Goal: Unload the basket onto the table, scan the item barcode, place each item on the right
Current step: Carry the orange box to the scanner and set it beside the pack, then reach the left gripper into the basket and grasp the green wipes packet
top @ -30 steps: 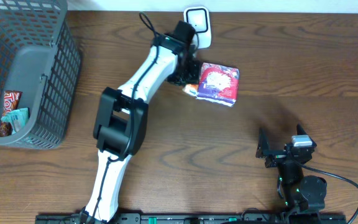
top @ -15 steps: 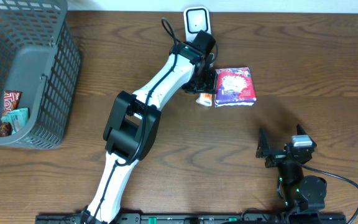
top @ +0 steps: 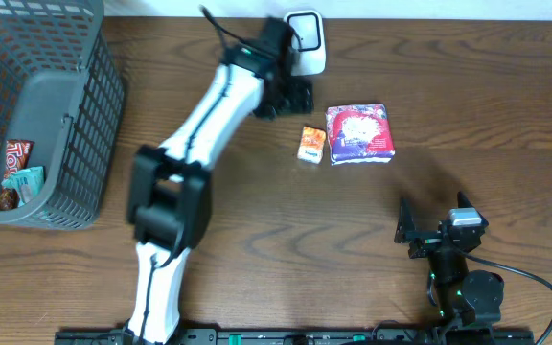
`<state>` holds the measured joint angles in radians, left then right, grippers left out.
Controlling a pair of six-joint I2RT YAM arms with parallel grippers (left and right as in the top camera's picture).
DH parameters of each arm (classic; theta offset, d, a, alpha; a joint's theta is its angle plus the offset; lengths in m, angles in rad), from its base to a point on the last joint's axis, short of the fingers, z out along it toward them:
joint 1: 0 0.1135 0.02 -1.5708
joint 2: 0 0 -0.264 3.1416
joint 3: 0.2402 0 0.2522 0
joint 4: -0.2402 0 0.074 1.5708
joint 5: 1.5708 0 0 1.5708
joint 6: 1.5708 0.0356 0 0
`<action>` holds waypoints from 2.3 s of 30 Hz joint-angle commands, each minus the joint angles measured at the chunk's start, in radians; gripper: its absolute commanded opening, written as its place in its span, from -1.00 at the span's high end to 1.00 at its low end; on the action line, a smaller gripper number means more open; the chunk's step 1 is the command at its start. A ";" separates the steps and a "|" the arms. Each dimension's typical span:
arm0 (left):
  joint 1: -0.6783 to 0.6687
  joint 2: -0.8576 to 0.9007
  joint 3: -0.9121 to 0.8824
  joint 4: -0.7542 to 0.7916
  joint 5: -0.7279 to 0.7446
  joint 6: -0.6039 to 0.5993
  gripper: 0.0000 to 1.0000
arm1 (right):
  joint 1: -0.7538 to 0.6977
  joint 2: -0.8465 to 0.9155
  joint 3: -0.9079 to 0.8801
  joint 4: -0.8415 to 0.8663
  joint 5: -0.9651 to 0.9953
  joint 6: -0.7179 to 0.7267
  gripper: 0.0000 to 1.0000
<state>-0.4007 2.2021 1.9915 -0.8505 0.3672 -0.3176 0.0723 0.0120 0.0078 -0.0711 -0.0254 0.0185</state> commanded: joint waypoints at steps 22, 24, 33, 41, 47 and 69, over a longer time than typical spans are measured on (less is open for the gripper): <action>0.580 -0.427 0.012 0.031 0.066 0.010 -0.52 | -0.001 -0.005 -0.002 -0.004 0.008 0.011 -0.99; 0.604 -0.460 0.012 0.062 0.069 0.010 -0.52 | -0.002 -0.005 -0.002 -0.004 0.008 0.011 -0.98; 0.739 -0.536 0.011 0.087 -0.224 0.010 -0.53 | -0.001 -0.005 -0.002 -0.004 0.008 0.010 -0.98; 0.855 -0.454 -0.009 -0.179 -0.656 0.007 -0.53 | -0.001 -0.005 -0.002 -0.004 0.008 0.011 -0.99; 0.915 -0.372 -0.085 -0.243 -0.658 0.002 -0.53 | -0.001 -0.005 -0.002 -0.004 0.008 0.011 -0.99; 0.974 -0.272 -0.459 -0.087 -0.657 0.003 -0.53 | -0.001 -0.005 -0.002 -0.004 0.008 0.011 -0.98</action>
<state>0.5686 1.9171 1.5738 -0.9623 -0.2695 -0.3168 0.0723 0.0120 0.0078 -0.0711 -0.0250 0.0185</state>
